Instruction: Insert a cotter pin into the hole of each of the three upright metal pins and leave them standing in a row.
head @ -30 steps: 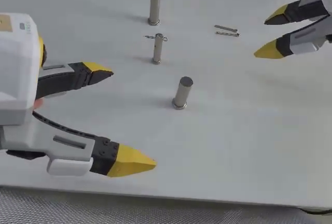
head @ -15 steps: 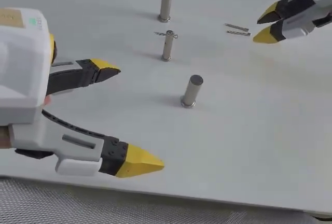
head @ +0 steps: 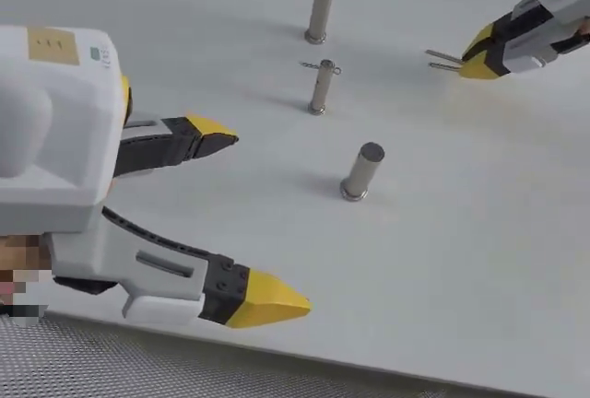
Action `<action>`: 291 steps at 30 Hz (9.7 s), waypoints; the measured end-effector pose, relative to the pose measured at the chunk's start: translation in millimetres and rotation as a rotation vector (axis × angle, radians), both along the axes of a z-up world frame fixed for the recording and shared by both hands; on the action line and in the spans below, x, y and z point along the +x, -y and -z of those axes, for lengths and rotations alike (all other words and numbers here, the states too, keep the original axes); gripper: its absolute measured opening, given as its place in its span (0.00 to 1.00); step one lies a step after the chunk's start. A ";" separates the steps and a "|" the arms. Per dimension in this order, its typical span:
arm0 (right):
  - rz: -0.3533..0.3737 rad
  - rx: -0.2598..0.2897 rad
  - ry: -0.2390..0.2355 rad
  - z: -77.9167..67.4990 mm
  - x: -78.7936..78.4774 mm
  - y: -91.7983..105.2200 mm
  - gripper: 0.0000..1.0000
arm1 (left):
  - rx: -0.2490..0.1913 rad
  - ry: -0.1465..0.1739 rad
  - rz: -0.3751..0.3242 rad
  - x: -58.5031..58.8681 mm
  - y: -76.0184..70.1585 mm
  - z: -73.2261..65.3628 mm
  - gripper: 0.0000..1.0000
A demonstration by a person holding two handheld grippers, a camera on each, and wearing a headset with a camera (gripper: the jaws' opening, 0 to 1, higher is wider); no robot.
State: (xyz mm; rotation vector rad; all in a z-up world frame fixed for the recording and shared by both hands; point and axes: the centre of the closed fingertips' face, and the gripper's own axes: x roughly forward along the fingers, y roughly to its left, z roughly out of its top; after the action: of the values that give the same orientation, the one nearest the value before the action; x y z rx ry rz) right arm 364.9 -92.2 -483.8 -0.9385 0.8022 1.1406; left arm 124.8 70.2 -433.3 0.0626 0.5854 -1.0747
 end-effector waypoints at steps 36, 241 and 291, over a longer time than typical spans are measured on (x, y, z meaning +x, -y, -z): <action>0.001 -0.079 -0.106 13.0 3.6 -4.5 0.00 | 0.023 -0.023 -0.023 -3.4 -4.7 2.6 0.94; -0.006 0.393 -0.019 -43.6 -180.9 -56.1 0.00 | 0.077 0.171 0.276 85.8 41.2 -0.1 0.20; -0.144 0.393 -0.041 -35.9 -175.3 -100.1 0.00 | 0.107 0.135 0.277 67.7 64.3 -3.6 0.09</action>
State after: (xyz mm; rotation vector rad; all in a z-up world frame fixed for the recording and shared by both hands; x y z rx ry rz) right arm 189.6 7.9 -447.9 -0.6527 0.5209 1.3857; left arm 192.6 5.8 -429.7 0.3149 0.5210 -1.2959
